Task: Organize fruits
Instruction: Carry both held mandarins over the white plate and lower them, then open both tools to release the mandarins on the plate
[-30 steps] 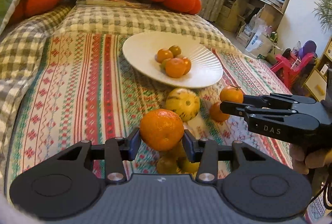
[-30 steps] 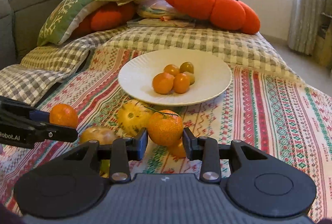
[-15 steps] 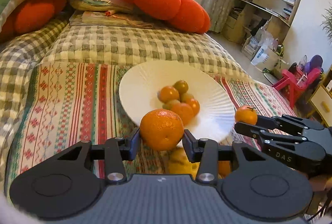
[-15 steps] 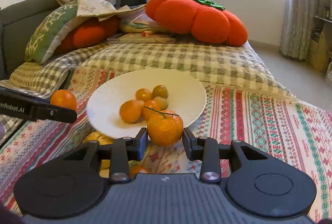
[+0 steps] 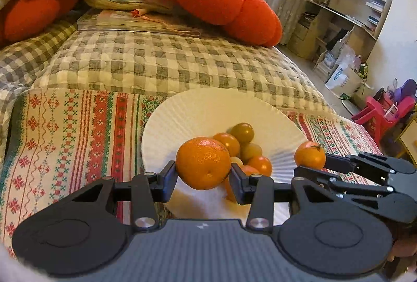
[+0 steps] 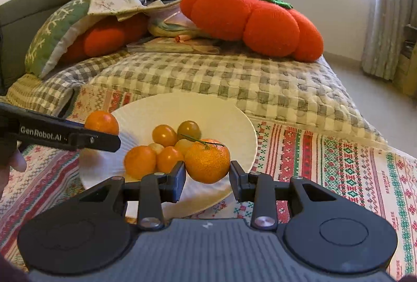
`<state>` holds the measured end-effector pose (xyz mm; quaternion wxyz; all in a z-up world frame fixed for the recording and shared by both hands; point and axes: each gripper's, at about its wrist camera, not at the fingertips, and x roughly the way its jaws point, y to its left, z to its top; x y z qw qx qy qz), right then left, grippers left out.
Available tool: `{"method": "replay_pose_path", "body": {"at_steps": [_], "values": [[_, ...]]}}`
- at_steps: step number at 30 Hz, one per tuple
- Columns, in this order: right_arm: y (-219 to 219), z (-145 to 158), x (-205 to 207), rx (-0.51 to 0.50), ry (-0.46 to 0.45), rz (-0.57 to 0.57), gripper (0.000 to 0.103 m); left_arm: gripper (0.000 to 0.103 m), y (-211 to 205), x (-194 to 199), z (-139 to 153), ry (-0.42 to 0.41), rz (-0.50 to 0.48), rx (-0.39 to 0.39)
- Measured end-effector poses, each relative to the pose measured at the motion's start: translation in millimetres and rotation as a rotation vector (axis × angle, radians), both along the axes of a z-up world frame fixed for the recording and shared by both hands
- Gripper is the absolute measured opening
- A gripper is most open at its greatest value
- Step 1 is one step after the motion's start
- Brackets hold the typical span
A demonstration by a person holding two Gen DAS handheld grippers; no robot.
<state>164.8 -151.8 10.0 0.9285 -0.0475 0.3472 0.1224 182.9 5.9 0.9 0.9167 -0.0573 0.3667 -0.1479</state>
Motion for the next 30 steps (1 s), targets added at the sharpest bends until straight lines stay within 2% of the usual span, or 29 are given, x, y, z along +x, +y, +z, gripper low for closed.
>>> {"method": "replay_pose_path", "body": {"at_steps": [13, 19, 26, 28, 30], "values": [[9, -7, 14, -0.086, -0.006, 0.056, 0.033, 0.027, -8, 24, -6, 0.049, -0.018, 0.004], [15, -9, 19, -0.119, 0.012, 0.097, 0.034, 0.028, -13, 29, -8, 0.053, -0.015, 0.012], [19, -10, 23, -0.13, 0.022, 0.092, 0.034, 0.028, -17, 31, -9, 0.05, -0.012, 0.02], [20, -10, 23, -0.145, 0.015, 0.082, 0.038, 0.028, -17, 31, -9, 0.049, -0.011, 0.023], [20, -10, 23, -0.147, 0.013, 0.072, 0.042, 0.036, -17, 29, -8, 0.041, -0.007, 0.028]]}}
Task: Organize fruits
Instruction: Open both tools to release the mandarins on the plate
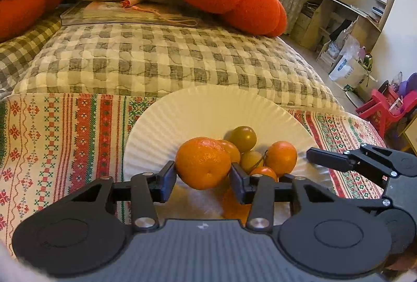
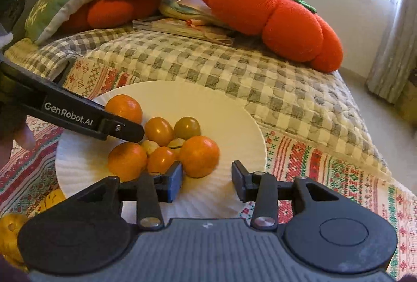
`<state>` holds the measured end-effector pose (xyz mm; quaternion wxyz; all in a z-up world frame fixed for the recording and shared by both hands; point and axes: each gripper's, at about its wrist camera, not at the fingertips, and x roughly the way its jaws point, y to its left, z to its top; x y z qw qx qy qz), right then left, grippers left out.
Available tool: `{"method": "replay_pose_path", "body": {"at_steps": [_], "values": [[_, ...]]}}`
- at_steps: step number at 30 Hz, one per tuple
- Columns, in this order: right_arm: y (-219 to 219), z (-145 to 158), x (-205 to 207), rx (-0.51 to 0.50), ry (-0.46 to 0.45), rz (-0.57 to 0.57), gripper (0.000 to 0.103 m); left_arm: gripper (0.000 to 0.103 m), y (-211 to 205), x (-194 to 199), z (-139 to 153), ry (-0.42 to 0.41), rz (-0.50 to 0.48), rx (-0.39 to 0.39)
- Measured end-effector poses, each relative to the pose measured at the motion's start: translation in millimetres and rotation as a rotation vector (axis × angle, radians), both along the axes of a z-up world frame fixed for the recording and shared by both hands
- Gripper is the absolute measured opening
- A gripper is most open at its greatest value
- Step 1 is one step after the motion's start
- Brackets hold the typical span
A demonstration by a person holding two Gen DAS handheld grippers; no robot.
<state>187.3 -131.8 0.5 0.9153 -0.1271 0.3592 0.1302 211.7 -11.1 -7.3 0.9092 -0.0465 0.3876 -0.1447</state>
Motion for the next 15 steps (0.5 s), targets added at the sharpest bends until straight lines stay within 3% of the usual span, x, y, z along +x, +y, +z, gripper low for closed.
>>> {"method": "replay_pose_path", "body": {"at_steps": [9, 15], "values": [[-1, 13, -14, -0.012, -0.025, -0.016, 0.077, 0.067, 5, -15, 12, -0.032, 0.005, -0.002], [-5, 27, -27, 0.009, -0.035, -0.062, 0.087, 0.078, 9, -34, 23, -0.038, 0.001, 0.018]]}}
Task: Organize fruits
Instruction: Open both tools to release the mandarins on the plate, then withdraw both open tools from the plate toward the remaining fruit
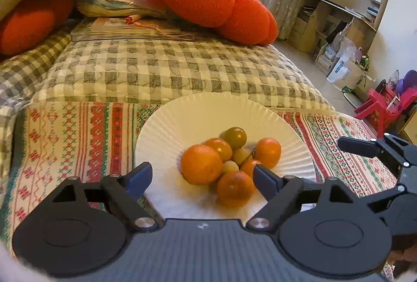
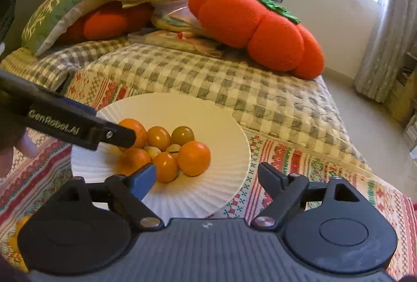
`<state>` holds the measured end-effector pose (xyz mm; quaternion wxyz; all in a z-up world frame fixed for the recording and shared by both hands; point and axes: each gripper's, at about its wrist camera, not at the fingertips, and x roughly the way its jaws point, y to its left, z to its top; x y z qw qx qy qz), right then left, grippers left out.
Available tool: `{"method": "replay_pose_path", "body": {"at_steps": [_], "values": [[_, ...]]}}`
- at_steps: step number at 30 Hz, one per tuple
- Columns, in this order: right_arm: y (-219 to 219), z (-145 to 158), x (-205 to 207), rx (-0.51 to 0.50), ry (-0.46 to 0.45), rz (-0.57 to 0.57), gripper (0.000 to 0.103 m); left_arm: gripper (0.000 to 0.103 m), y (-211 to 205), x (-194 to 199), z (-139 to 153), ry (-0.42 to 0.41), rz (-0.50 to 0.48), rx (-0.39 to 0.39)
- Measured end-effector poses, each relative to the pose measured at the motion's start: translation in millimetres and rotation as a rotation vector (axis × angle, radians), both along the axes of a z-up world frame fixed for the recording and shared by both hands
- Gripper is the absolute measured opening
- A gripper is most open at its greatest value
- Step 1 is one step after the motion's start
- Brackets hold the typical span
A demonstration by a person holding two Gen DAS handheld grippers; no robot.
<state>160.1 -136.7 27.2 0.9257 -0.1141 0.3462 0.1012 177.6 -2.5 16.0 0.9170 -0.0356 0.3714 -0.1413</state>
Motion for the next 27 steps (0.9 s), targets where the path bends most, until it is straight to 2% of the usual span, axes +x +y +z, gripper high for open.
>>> {"method": "replay_pose_path", "body": {"at_steps": [3, 8, 10, 13, 27], "values": [[-6, 4, -7, 0.033, 0.011, -0.052, 0.094, 0.081, 3, -12, 5, -0.01, -0.003, 0.004], [-13, 7, -20, 0.061, 0.045, -0.102, 0.096, 0.084, 6, -30, 14, -0.029, -0.014, 0.044], [-13, 9, -26, 0.067, 0.051, -0.111, 0.098, 0.091, 7, -36, 16, -0.04, -0.012, 0.066], [-13, 13, -36, 0.087, 0.059, -0.125, 0.102, 0.09, 11, -48, 18, -0.054, -0.014, 0.08], [-10, 27, -80, 0.069, 0.065, -0.167, 0.102, 0.09, 26, -102, 12, -0.058, 0.032, 0.099]]}}
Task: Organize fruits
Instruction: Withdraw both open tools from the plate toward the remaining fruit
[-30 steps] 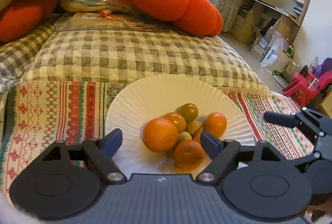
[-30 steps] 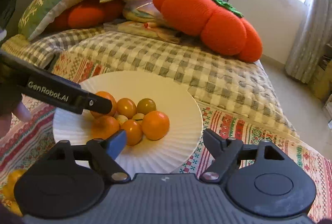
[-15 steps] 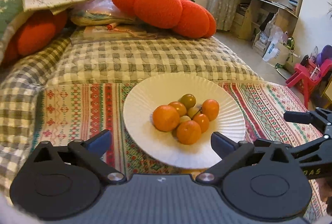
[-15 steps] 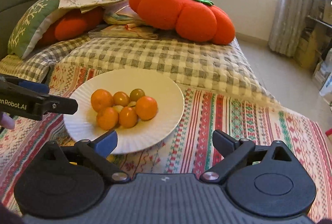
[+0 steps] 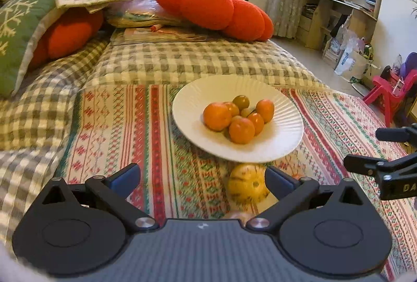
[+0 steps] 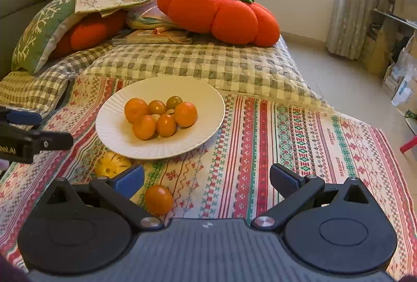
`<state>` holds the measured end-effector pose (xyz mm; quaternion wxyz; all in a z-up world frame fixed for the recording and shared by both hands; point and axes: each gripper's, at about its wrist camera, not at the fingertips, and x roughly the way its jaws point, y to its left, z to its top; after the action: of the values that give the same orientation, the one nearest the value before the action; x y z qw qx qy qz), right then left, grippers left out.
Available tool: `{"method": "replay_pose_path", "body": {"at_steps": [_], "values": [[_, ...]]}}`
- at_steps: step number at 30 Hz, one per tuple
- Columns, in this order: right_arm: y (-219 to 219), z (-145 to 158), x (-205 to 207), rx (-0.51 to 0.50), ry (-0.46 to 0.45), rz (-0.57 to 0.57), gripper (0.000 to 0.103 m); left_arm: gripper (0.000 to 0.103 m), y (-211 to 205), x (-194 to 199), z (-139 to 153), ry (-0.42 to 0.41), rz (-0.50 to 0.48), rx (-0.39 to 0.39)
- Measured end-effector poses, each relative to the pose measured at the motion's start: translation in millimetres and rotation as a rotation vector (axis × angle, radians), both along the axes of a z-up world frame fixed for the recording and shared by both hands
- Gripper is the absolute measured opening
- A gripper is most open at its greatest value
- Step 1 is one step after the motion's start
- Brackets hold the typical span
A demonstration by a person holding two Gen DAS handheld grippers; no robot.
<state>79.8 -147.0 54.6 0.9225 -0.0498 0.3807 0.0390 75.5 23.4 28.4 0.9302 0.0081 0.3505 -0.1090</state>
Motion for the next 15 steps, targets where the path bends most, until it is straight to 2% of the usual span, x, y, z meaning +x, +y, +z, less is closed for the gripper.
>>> {"method": "replay_pose_path", "body": {"at_steps": [7, 15], "values": [[10, 5, -16, -0.031, -0.02, 0.033, 0.103, 0.09, 5, -21, -5, 0.02, 0.013, 0.0], [13, -9, -25, -0.02, -0.018, 0.012, 0.103, 0.09, 16, -39, -17, 0.031, 0.031, -0.013]]}}
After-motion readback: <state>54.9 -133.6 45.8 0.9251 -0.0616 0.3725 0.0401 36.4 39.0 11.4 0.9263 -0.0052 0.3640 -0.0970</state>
